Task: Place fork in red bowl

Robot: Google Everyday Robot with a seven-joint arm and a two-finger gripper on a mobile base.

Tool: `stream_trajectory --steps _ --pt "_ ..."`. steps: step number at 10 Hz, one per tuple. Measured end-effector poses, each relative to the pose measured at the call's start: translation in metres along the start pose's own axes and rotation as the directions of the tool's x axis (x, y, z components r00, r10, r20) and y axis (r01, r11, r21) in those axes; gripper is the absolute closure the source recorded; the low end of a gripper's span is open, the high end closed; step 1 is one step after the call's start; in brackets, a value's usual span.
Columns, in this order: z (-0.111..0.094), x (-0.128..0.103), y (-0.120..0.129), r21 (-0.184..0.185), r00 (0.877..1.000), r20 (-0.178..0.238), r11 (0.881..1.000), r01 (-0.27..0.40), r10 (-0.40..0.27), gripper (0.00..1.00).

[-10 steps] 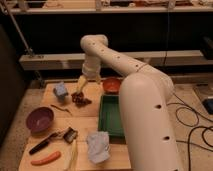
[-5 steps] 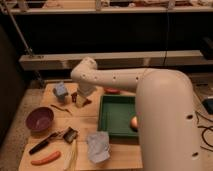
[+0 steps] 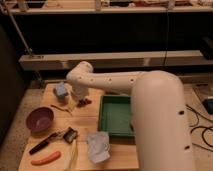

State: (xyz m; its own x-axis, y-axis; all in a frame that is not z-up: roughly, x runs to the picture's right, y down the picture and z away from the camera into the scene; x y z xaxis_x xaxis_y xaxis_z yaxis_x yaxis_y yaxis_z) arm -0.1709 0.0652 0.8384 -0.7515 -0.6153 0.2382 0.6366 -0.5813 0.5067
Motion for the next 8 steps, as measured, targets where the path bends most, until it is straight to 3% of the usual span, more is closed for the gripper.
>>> stream_trajectory --steps 5,8 --pt "0.002 -0.001 -0.027 0.010 0.998 0.066 1.000 -0.017 0.016 0.20" --pt "0.002 -0.001 -0.024 0.008 0.998 0.064 1.000 -0.020 0.020 0.20"
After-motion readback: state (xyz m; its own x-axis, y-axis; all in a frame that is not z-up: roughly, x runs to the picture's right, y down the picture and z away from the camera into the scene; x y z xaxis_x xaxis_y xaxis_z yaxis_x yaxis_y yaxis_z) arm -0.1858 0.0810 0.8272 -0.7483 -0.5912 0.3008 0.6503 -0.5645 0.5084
